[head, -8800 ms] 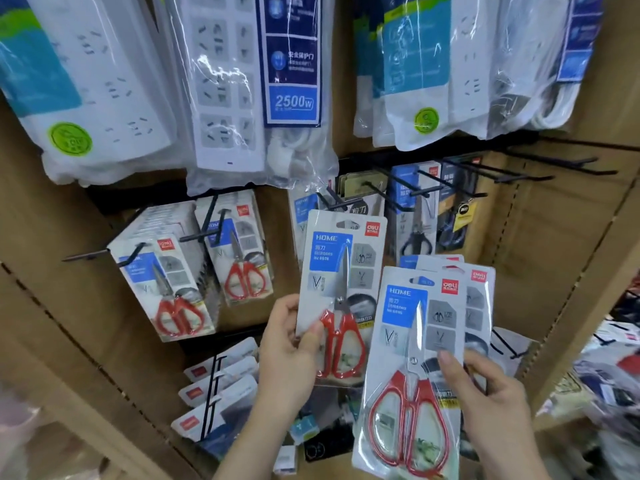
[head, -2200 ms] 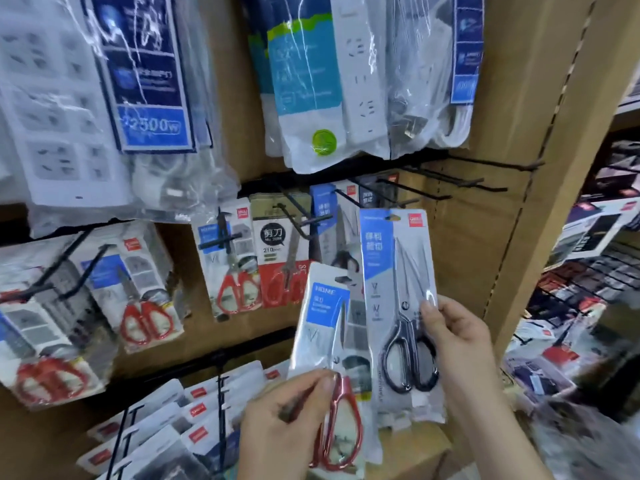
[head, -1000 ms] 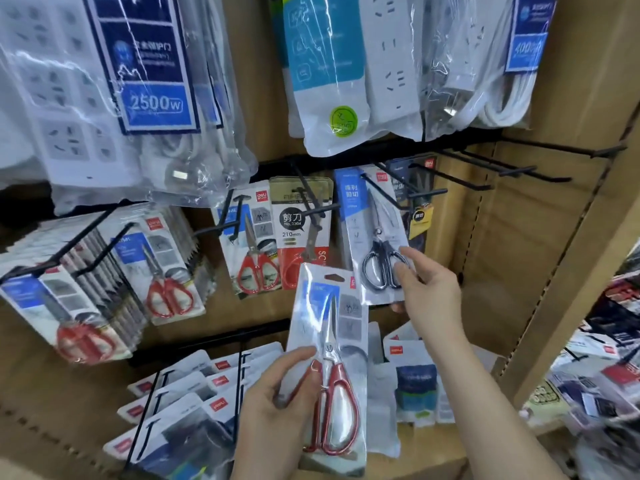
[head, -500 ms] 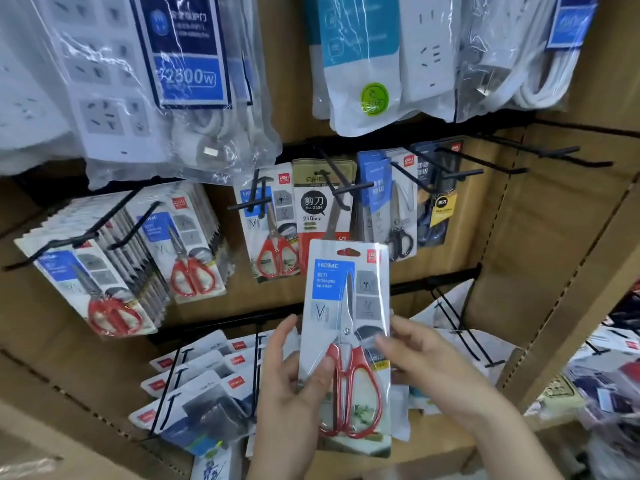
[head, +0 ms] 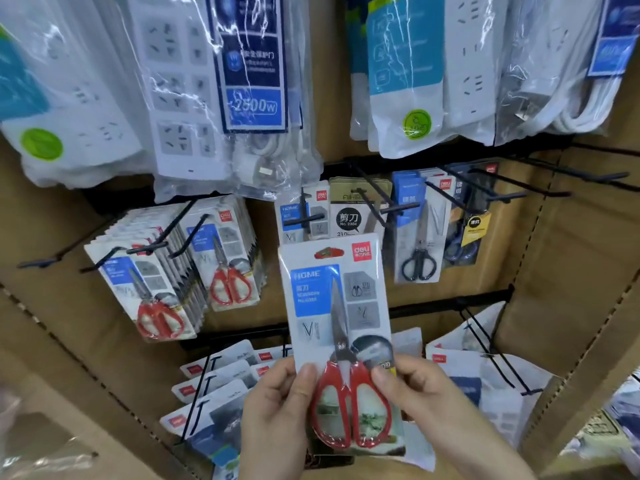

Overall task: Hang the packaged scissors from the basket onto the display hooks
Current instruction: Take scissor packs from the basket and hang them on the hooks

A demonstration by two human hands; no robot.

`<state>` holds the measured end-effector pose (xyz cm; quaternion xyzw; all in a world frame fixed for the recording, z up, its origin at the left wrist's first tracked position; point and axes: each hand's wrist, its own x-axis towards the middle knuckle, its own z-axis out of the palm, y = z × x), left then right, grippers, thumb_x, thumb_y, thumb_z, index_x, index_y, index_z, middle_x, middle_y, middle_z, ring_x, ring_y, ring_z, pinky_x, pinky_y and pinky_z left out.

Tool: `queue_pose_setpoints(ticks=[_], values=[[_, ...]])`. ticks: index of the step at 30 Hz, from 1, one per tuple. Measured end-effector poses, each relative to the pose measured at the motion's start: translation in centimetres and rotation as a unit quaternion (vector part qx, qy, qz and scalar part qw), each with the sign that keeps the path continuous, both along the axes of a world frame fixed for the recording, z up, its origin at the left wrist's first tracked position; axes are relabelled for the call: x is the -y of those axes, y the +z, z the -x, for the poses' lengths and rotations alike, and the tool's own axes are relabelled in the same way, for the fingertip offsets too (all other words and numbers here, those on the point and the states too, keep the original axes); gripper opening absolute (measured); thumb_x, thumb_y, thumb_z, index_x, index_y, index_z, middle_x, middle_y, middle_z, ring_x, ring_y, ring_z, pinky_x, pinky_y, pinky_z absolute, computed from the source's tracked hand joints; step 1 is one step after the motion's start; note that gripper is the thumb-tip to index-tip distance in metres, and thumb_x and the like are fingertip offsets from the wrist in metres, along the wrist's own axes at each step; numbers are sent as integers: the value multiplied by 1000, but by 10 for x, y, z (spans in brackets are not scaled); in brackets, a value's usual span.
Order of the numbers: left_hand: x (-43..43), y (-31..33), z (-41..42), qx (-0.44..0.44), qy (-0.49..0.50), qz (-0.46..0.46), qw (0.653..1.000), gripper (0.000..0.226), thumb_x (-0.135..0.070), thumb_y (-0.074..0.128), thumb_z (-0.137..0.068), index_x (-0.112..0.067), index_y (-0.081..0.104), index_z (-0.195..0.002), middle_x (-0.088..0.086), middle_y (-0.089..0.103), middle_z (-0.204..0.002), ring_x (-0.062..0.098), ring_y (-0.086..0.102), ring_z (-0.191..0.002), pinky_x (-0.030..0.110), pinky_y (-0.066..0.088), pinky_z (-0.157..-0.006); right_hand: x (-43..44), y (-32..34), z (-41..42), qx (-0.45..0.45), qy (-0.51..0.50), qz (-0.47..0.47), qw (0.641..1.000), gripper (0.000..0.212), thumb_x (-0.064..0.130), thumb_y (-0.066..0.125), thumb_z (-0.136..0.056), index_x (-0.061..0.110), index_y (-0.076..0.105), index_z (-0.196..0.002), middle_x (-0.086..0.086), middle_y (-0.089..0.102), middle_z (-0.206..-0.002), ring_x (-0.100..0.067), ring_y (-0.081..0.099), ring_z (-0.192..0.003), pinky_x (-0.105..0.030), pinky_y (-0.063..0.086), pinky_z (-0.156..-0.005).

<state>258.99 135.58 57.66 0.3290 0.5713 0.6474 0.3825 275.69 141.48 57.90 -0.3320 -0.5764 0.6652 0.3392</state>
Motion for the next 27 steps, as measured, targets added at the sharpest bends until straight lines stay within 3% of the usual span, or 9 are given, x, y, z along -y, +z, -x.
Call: queue_pose_setpoints(ticks=[4,8,11,14,17,19,21,24,27], values=[[6,2,17,56,38,-4,998,18,-1,53,-94,-1,70,-89,13,70,-62,10,60,-46,17,47,-43,1,-1,9,31,71,-16,997,27,33,56,-88,32,77,-105,-3,74,-113,-15,67,-111,-26,53,-93],[12,-1,26,16,36,15,999,16,-3,56,-95,-2,71,-91,18,73,-71,16,66,-57,27,53,-56,5,-11,16,35,72,-11,997,29,30,53,-89,30,78,-104,1,76,-107,-13,70,-104,-22,53,-84],[11,7,28,-13,12,-1,1000,15,-3,57,-92,-4,72,-92,17,75,-73,16,69,-61,26,57,-55,5,-18,17,39,39,-6,998,27,34,53,-87,35,78,-100,-2,77,-99,-16,72,-95,-30,57,-78],[4,17,30,-78,-18,-16,997,17,-9,57,-94,-10,73,-91,10,76,-77,16,72,-70,25,57,-62,5,-14,20,9,12,12,1000,29,39,54,-88,25,79,-96,-9,75,-88,-18,73,-85,-38,60,-75],[-5,25,33,-87,-25,-28,996,18,-10,55,-95,-12,73,-94,7,77,-82,18,73,-75,30,60,-68,3,-11,25,19,-12,-26,999,50,55,57,-91,8,71,-100,-27,66,-91,-29,66,-85,-53,55,-87],[-8,27,35,-76,-44,-19,996,18,-14,54,-96,-11,72,-95,8,77,-83,21,74,-77,36,59,-71,2,-13,27,2,-32,-6,999,54,58,58,-88,7,70,-101,-29,65,-91,-33,62,-83,-43,53,-81],[-11,32,39,-94,-75,-2,993,25,-24,53,-96,-6,70,-93,9,75,-81,21,70,-76,32,53,-72,1,-13,27,-22,-52,39,998,41,48,56,-85,14,76,-98,-28,69,-93,-29,65,-80,-37,51,-74],[-22,51,50,-144,-86,16,986,35,-35,50,-97,-7,68,-88,16,67,-79,14,60,-72,23,47,-67,3,-11,29,-41,-73,65,994,30,39,53,-88,26,79,-93,-13,76,-96,-27,72,-88,-44,56,-88],[-54,79,63,-190,-65,1,980,30,-39,47,-100,-24,70,-89,1,69,-78,17,60,-72,33,48,-71,5,-9,32,-32,-98,80,991,28,34,51,-95,33,79,-91,-3,77,-99,-21,72,-99,-49,49,-102]])
